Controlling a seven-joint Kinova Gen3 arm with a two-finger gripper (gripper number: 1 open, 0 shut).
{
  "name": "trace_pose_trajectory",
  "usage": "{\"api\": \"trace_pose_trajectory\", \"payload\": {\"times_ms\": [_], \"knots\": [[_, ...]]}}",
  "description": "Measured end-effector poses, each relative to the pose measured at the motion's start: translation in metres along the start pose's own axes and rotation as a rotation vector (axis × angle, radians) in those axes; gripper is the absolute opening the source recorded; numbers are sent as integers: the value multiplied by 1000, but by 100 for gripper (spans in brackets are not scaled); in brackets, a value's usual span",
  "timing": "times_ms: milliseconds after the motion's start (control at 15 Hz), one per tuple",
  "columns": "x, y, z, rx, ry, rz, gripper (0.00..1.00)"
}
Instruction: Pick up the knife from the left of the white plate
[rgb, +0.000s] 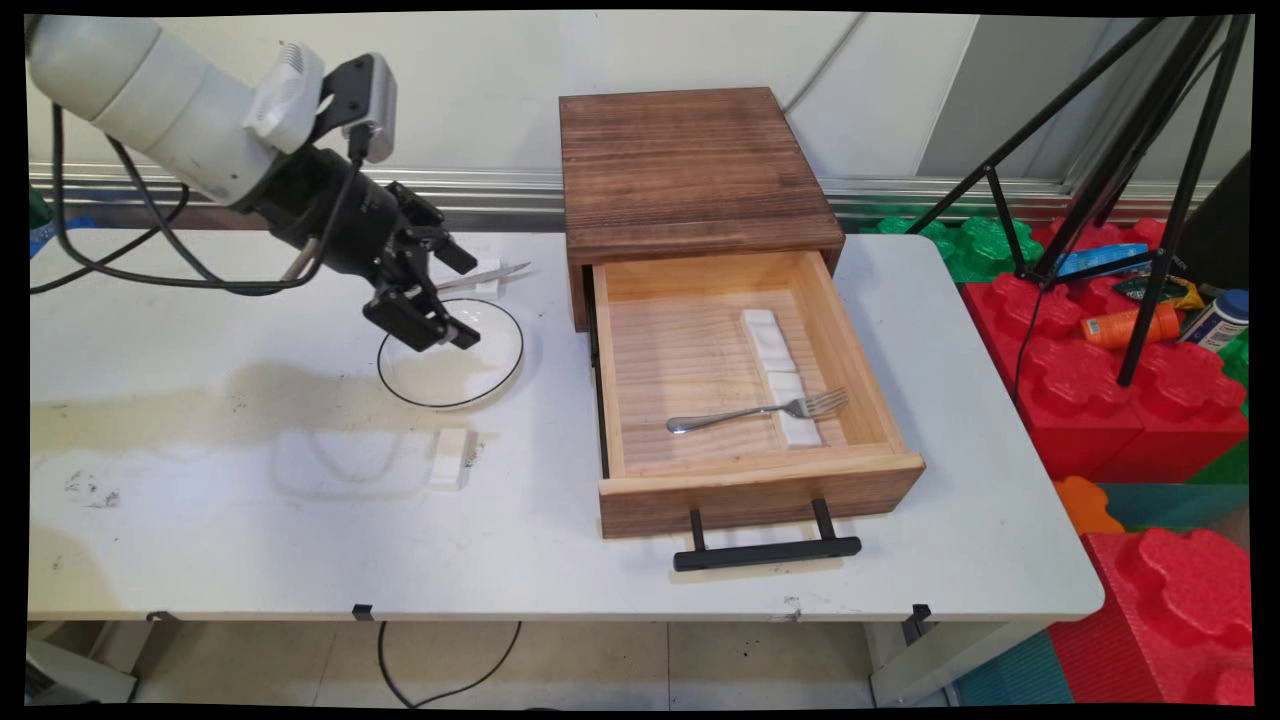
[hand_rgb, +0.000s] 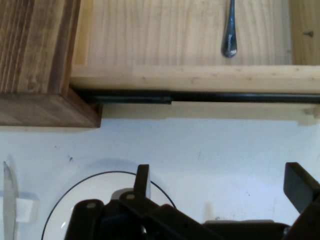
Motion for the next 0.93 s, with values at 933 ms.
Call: {"api": "trace_pose_trajectory", "payload": {"times_ms": [933], "knots": [[-4,-66,-3,135,-23,-70,100]]}}
